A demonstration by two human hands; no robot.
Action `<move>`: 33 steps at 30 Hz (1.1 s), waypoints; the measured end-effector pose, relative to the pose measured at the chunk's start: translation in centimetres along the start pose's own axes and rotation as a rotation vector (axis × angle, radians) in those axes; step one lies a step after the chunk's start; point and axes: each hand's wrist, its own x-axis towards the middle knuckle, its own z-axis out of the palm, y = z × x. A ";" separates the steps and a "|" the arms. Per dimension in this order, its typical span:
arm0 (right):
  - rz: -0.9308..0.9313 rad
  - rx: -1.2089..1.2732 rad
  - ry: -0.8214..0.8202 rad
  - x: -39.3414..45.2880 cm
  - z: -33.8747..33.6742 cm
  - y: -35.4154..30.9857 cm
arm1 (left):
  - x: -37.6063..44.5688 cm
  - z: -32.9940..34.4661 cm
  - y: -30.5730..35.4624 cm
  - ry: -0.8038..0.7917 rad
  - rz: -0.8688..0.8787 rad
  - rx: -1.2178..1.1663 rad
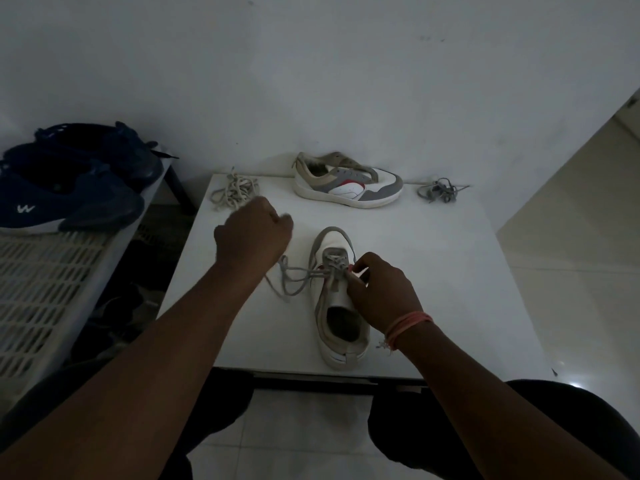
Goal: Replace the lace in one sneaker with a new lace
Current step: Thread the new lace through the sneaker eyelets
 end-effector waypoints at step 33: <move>-0.038 0.029 0.215 0.6 0.6 0.9 | -2.8 5.9 1.2 -0.484 -0.128 -0.450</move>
